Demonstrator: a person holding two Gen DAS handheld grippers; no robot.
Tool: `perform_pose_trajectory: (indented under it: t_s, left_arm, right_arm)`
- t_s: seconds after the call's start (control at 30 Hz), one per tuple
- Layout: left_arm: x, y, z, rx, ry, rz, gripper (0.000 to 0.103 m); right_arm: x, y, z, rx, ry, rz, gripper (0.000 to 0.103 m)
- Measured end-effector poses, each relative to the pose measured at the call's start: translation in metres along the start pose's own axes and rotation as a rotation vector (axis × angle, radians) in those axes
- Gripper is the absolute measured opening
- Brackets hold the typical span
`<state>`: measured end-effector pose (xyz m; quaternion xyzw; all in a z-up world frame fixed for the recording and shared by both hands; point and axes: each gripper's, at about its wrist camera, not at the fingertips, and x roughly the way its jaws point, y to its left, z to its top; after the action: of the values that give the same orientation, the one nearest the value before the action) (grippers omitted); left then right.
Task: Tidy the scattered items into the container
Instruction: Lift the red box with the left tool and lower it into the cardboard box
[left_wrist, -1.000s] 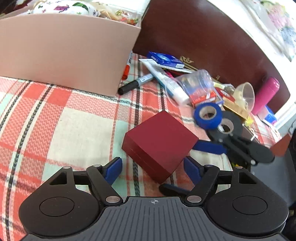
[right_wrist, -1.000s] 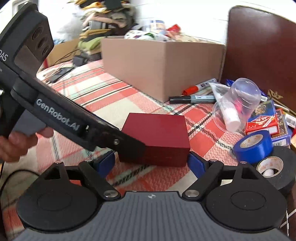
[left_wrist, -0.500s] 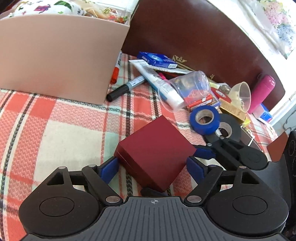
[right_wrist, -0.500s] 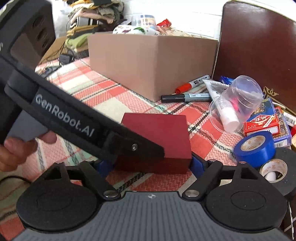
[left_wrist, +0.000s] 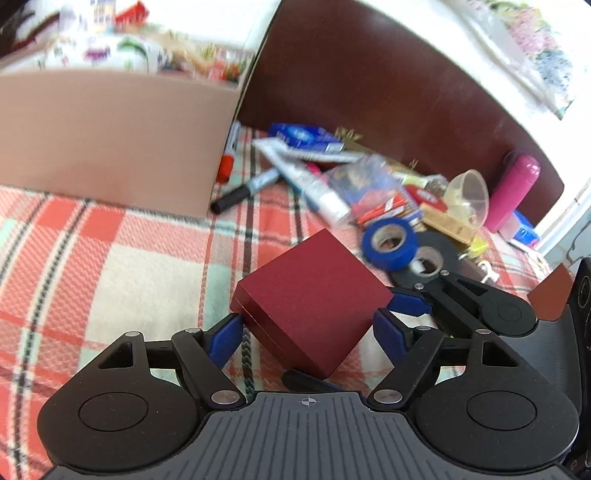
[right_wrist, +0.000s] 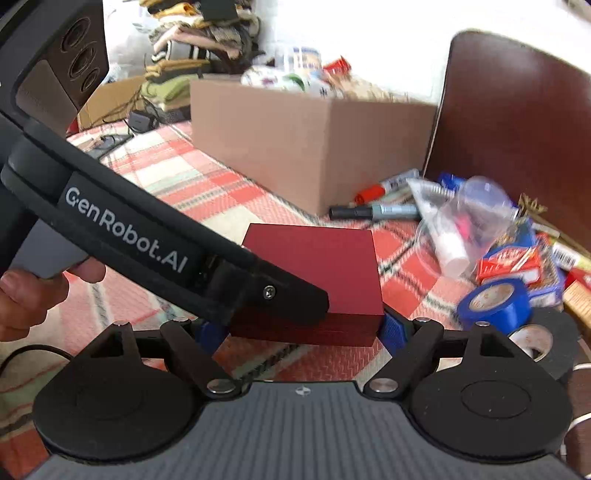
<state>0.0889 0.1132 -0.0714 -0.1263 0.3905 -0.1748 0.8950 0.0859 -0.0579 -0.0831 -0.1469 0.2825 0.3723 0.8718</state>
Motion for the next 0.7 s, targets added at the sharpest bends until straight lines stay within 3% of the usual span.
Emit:
perform_pose_trajectory:
  t_s: [0.2,0.43,0.7]
  left_arm:
    - [-0.049,-0.019,0.022,0.087,-0.137,0.046,0.081]
    - [-0.084,-0.015,0.063,0.065,-0.237,0.058,0.082]
    - [-0.099,-0.008,0.152,0.09,-0.31,0.101,0.082]
  right_arm:
    - [-0.03,0.004,0.041,-0.052,-0.101,0.002,0.085]
    - [-0.05,0.013,0.102,-0.185,-0.21,-0.031,0.085]
    - [-0.037,-0.007,0.183,-0.261,-0.29,-0.032,0.085]
